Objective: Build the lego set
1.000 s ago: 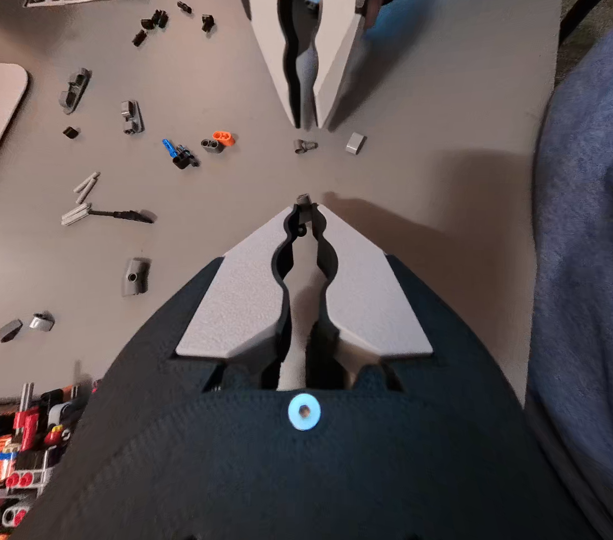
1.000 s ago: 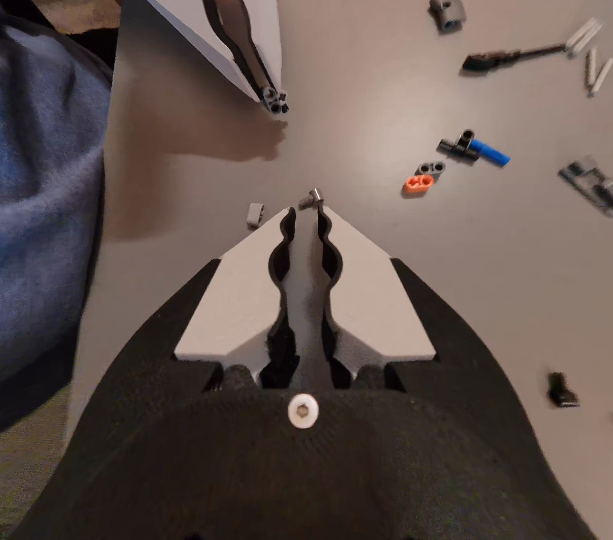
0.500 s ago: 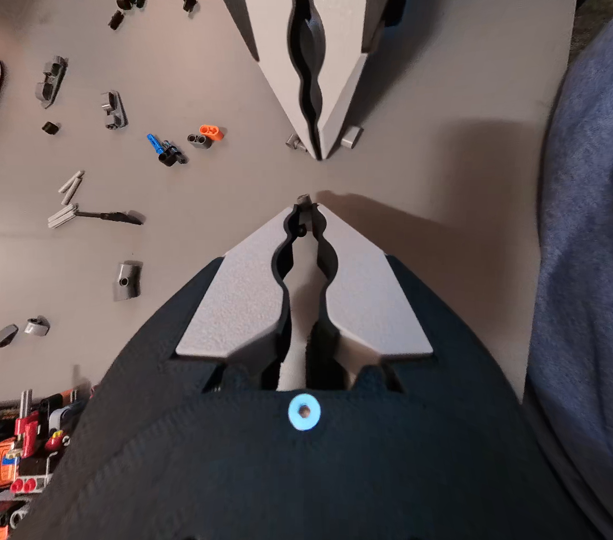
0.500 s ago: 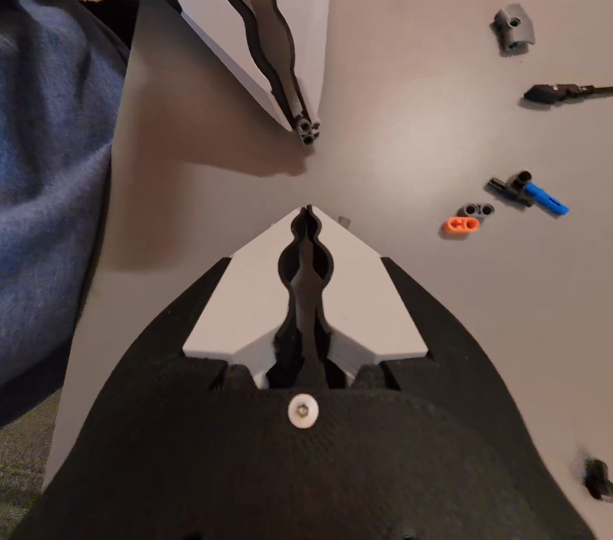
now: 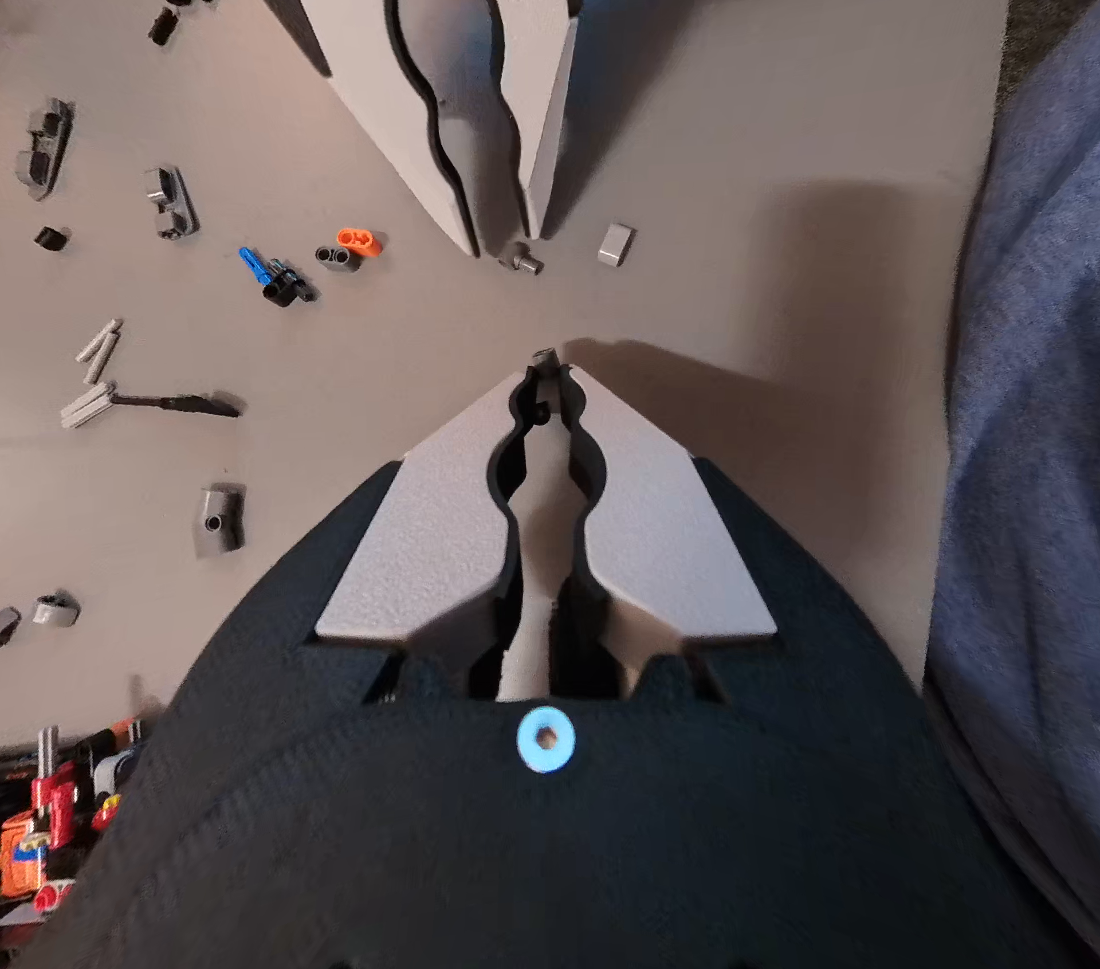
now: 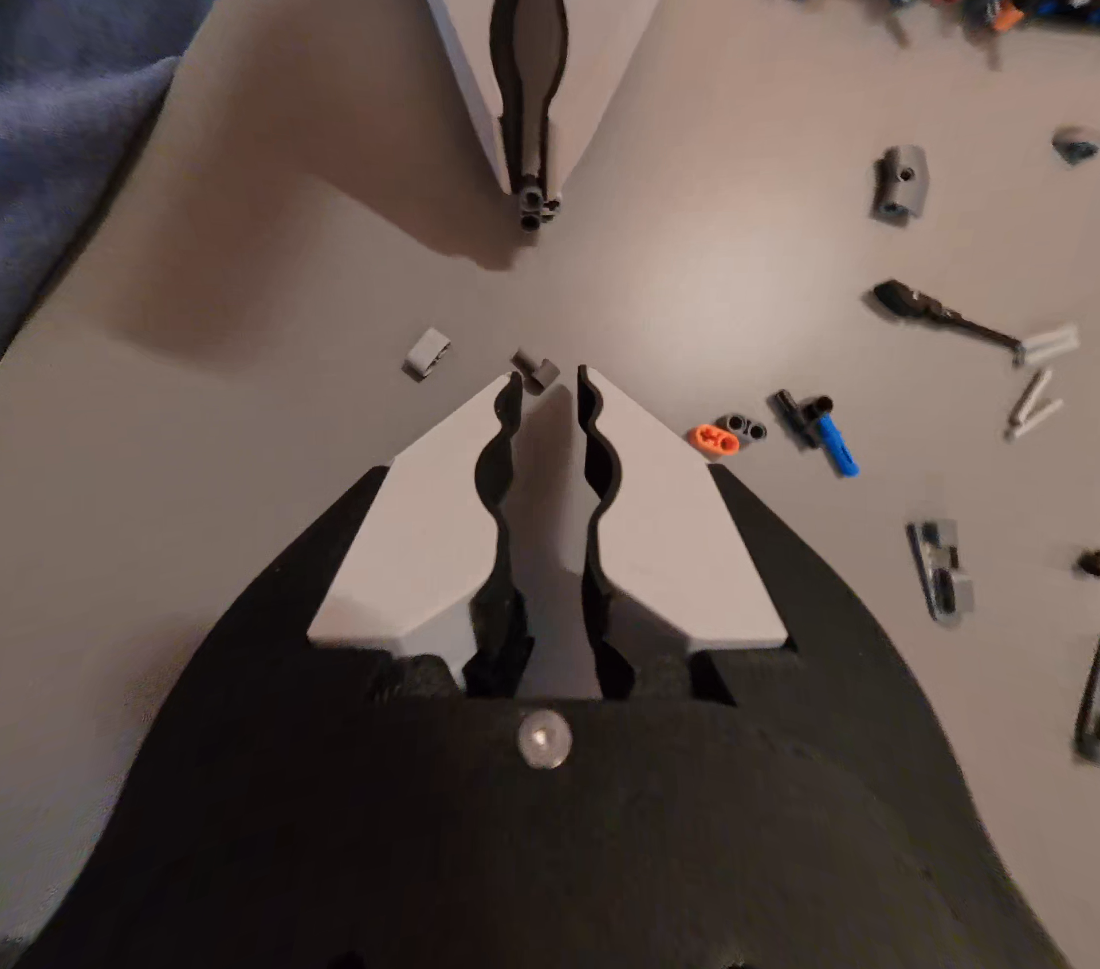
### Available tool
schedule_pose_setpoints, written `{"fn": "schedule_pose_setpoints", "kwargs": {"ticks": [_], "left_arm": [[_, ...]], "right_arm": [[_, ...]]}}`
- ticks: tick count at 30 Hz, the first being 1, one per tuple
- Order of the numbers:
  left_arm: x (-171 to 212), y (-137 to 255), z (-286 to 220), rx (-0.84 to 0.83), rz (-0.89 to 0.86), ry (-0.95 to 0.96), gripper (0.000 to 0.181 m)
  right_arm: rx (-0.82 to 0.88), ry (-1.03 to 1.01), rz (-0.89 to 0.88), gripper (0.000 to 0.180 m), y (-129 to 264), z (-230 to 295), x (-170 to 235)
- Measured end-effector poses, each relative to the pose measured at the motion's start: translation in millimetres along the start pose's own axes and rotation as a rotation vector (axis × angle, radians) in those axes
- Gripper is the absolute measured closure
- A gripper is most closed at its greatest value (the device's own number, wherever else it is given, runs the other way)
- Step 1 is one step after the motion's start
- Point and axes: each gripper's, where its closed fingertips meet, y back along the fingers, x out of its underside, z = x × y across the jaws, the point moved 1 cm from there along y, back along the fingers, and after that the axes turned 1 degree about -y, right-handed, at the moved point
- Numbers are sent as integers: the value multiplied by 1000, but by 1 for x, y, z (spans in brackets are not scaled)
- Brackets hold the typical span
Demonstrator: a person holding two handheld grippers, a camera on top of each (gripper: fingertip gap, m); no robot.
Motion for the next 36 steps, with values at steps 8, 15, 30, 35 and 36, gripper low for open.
{"fn": "schedule_pose_setpoints", "kwargs": {"ticks": [8, 15, 30, 35, 36], "left_arm": [[0, 0, 2, 16, 2, 1, 176], [-1, -2, 3, 29, -6, 23, 176], [-12, -10, 2, 20, 28, 83, 176], [-14, -12, 3, -6, 38, 74, 176], [-13, -12, 2, -7, 43, 70, 176]], "right_arm": [[-132, 28, 10, 171, -8, 1, 2], [-79, -78, -71, 172, -4, 3, -8], [282, -239, -147, 173, -1, 5, -29], [341, -224, -126, 173, -2, 5, -27], [357, -206, -111, 173, -3, 5, -27]]}}
